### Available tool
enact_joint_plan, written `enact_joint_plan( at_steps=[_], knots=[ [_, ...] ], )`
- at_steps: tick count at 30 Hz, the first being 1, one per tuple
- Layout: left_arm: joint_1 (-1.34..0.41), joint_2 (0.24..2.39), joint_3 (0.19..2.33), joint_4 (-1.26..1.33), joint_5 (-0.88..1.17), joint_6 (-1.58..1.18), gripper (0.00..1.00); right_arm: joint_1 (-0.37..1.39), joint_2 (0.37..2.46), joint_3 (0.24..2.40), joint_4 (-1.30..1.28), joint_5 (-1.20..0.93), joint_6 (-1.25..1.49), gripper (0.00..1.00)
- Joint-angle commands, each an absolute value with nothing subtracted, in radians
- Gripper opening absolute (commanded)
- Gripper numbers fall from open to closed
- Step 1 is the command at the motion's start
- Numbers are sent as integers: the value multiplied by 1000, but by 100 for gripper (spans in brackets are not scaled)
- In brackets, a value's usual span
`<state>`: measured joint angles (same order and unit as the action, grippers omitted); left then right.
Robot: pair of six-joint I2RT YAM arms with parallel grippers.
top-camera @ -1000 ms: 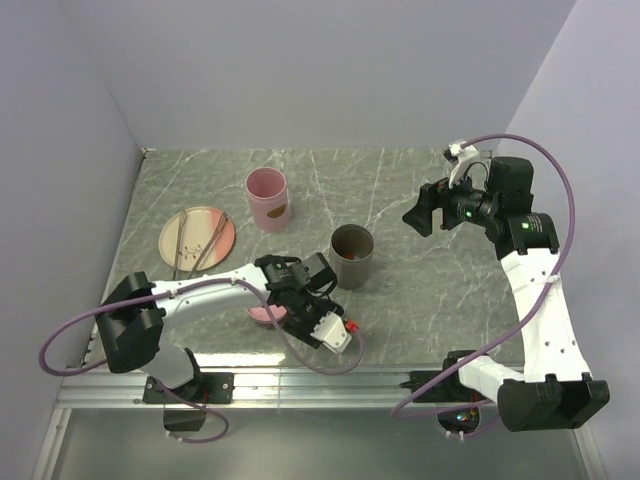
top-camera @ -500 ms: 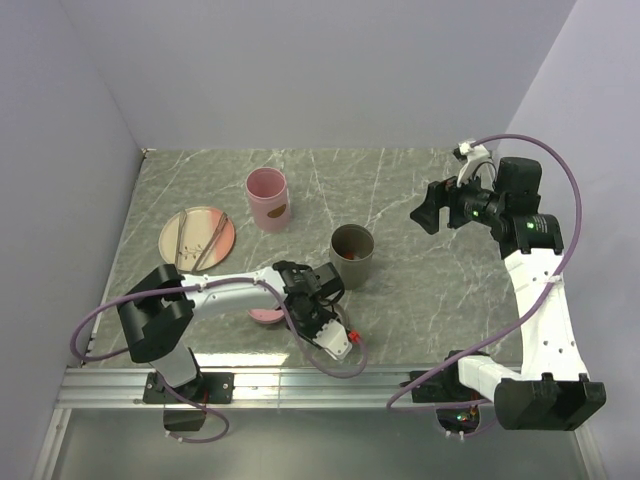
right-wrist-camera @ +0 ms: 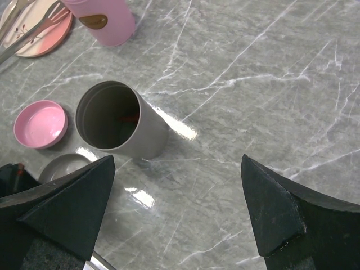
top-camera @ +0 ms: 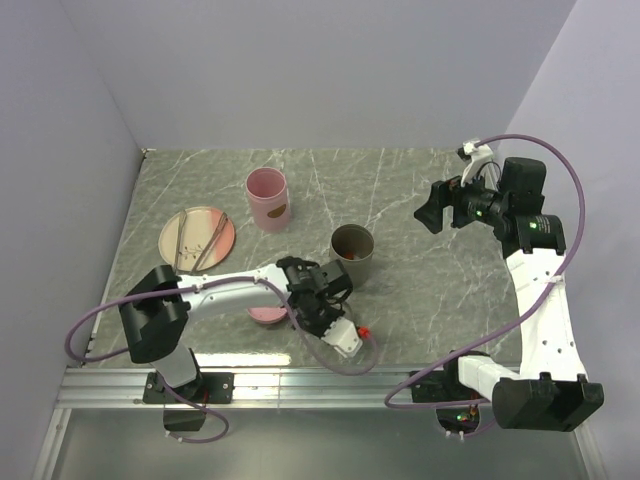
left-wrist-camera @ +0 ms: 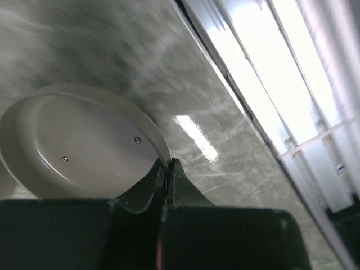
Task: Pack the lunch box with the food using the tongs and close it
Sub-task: Pick up the box lid from the center of the board.
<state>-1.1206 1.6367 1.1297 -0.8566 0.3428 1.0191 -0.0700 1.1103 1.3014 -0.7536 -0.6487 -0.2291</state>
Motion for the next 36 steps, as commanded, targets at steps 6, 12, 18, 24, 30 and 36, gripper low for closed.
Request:
enact_joint_plan(
  at_steps=[6,12,18,24,30,36],
  knots=[
    [-1082,1473,1380,-920,604,792,0,-118,1103,1371,-733,-735,-239,100],
    [-951,1344,1413,-798,721,611,0,-230,1144,1450,-733,-891,-147,100],
    [-916,967,1053,-61,438,416,0,-307,1183,1437,-603,-1145,98,100],
    [-916,885,934,239,259,474,0,-276,1169,1165,210,-1282,855,100],
    [-926,841,809,458,278,675,1,-57,1220,1196,308,-1229,959,100],
    [-945,816,709,584,284,842,1,130,1213,1187,471,-1189,1057,99]
  ],
)
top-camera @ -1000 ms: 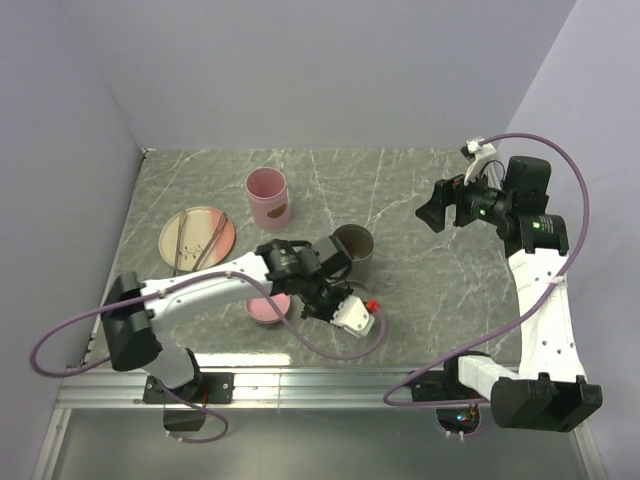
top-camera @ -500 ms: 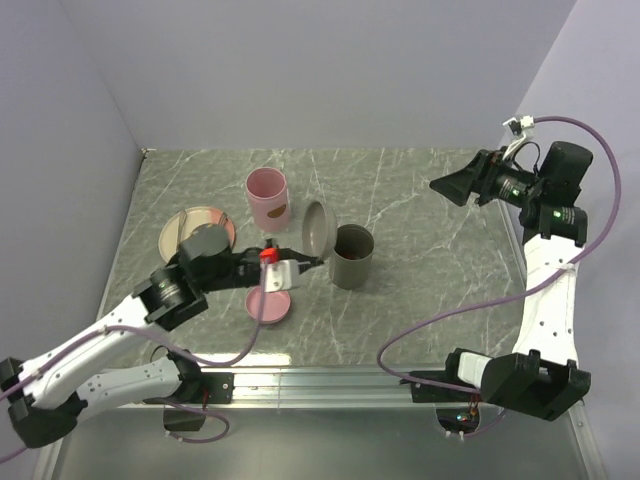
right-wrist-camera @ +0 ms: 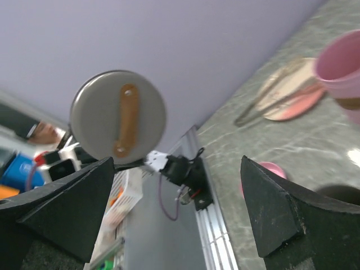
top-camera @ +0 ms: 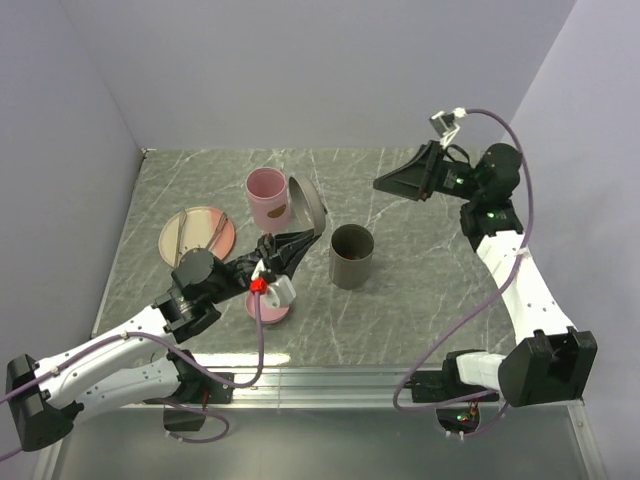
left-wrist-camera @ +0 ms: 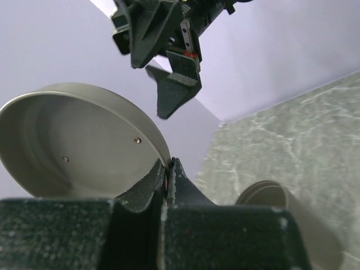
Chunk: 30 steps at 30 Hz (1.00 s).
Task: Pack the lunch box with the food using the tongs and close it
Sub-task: Pick up the box lid from the center of the board.
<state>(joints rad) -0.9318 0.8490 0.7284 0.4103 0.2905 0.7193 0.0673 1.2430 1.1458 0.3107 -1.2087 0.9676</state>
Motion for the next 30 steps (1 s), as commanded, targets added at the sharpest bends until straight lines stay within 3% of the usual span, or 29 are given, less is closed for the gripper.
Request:
enact_joint_plan(
  at_steps=[1,30],
  knots=[
    [-949,816,703,597,282,865,1,147,1212,1183,482,-1180,1057,99],
    [-1034,844,692,627,285,989,1,466,1256,1132,727,-1118,1219,75]
  ],
)
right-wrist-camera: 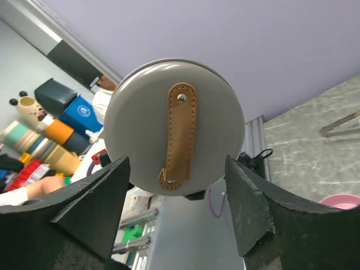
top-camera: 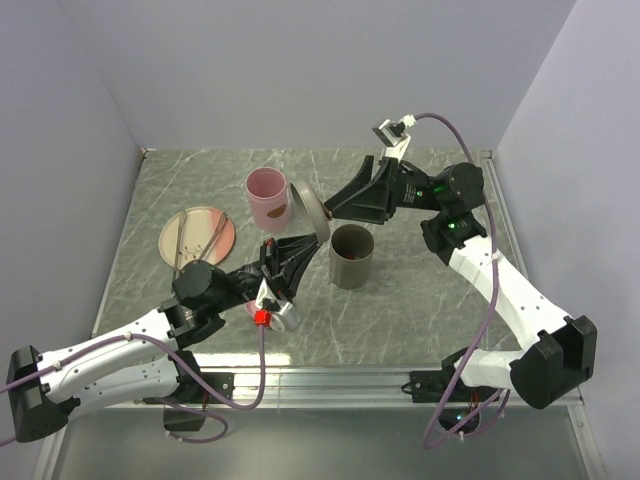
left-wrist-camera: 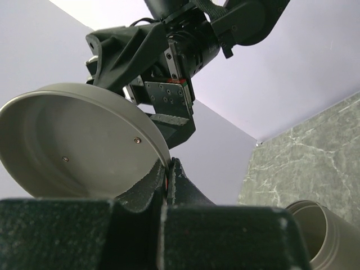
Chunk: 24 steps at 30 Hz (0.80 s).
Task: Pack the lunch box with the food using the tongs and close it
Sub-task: Pick up the box lid from the center of the board.
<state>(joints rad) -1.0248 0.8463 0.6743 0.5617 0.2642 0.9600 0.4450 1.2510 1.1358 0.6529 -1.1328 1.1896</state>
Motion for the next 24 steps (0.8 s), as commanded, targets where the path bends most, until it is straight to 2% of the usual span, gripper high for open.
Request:
enact_joint_plan(
  at_steps=[1,10,14,24],
  knots=[
    [-1035,845,687,630,285,989,1,475,1256,1134,727,-1120,1223,73],
    [-1042,851,667,680,293,1009,1,483,1284,1120,885,-1132,1394,54],
    [-1043,856,667,681,296,1009,1,505,1298,1129,890,-1138,1407,51],
    [-1048,845,657,652,308,1002,1,528,1313,1170,853,-1144,1374,49]
  ],
)
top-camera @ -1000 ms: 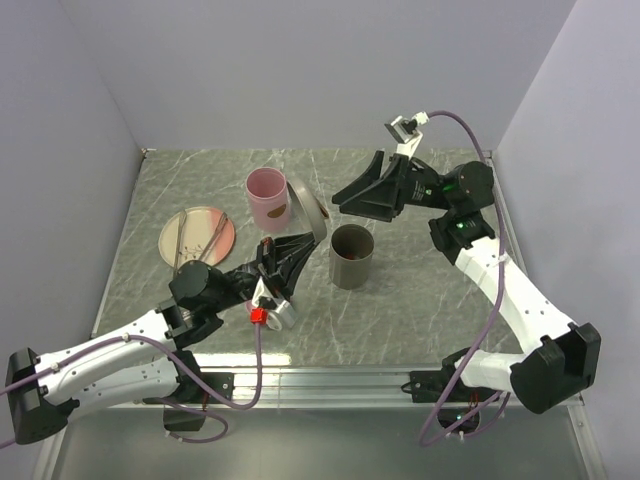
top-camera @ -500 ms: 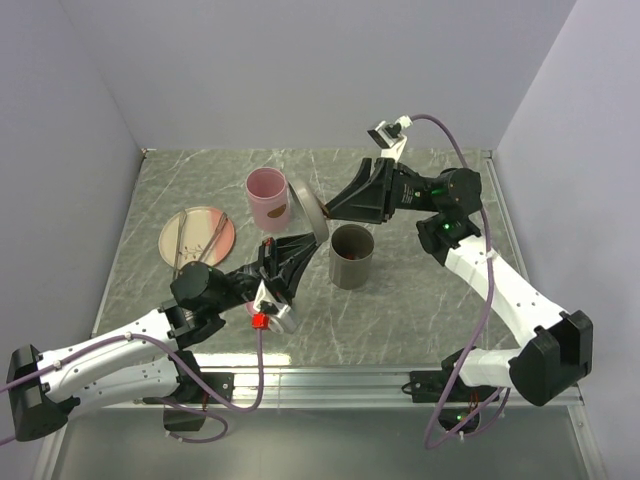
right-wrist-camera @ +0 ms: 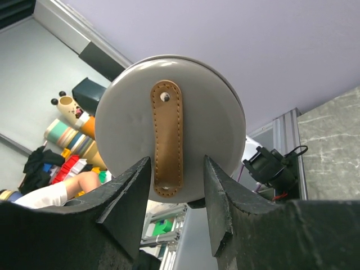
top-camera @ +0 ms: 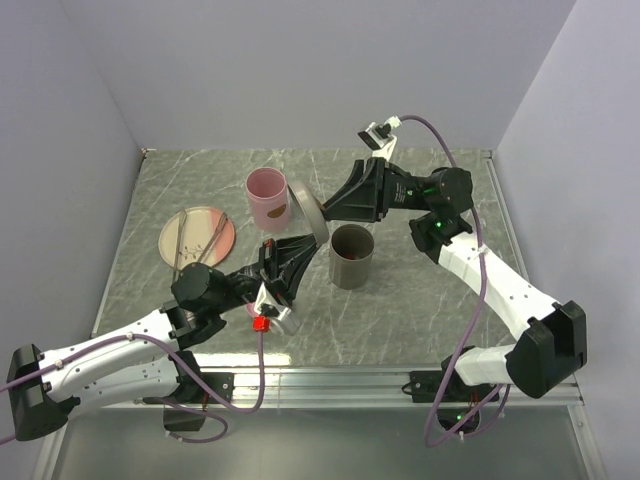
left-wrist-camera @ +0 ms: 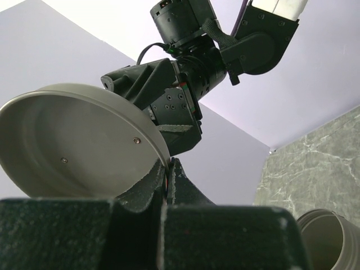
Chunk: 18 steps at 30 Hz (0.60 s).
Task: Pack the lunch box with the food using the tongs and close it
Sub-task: Pick up the box lid from the center of the board.
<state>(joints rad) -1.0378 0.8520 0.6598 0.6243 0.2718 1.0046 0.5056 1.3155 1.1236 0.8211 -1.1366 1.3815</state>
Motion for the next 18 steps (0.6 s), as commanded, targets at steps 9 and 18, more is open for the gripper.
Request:
enact_joint_plan(
  at_steps=[9,18],
  knots=[
    [-1058,853,661,647,299,985,0,535,1312,1193,873,-1163,1387,24],
    [-1058,842,670,598,275,948,4,531,1281,1232,714,-1181,1264,0]
  ],
)
